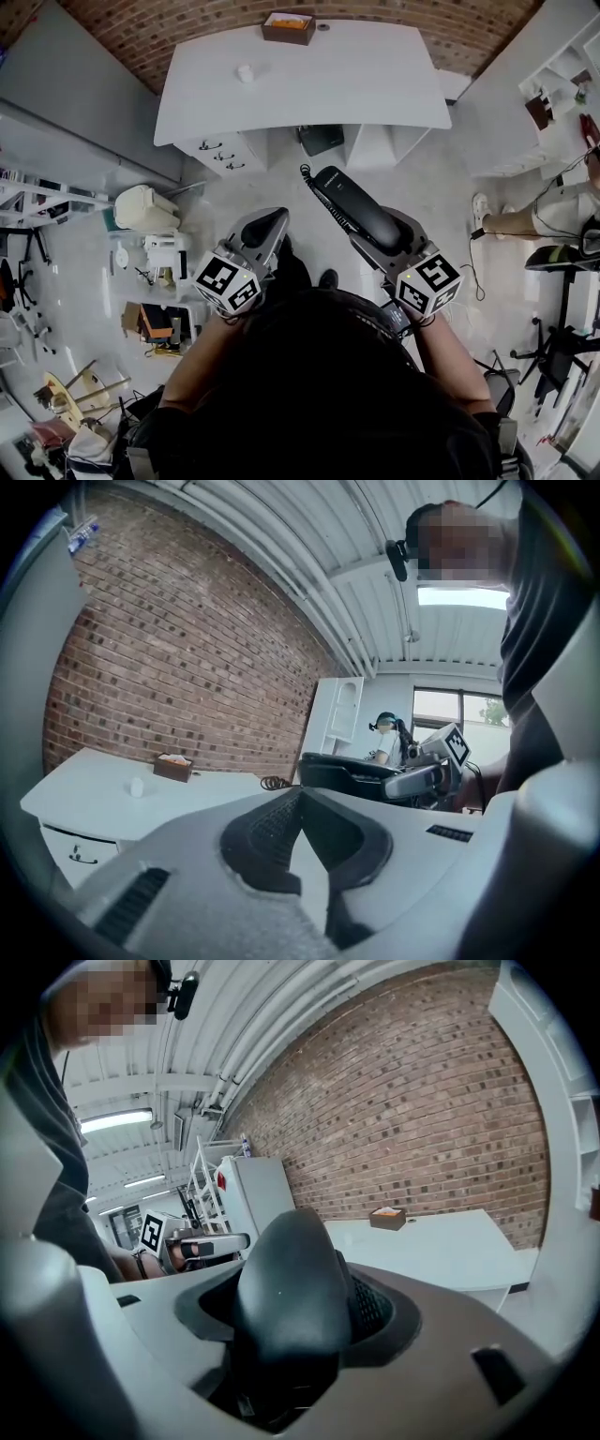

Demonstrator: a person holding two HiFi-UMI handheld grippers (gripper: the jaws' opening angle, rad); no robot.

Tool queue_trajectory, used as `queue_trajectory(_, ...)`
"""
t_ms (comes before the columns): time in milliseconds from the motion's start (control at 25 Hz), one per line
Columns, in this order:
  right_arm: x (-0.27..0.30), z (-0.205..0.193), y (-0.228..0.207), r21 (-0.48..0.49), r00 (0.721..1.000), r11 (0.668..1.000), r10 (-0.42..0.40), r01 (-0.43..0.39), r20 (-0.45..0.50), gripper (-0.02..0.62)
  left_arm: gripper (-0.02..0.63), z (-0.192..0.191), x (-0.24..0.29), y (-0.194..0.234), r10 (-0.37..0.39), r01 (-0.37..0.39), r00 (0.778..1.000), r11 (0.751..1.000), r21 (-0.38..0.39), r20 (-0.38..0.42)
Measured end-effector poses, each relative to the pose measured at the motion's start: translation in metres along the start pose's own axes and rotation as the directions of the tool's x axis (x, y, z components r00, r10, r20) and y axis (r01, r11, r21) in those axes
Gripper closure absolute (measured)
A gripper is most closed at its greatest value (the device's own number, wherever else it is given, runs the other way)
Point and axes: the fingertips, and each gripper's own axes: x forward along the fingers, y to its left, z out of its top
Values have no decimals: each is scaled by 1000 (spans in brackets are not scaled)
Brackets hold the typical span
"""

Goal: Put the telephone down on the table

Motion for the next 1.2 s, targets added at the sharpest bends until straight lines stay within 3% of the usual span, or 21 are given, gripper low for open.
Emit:
queue_trajectory(600,109,55,-20,6,999,999,-39,39,24,319,600,27,19,119,-49,49,999,999,-2,-7)
queue_trajectory(1200,208,102,-2,6,996,997,-73,72,56,319,600,70,-9,219,-89,89,996,996,32,22)
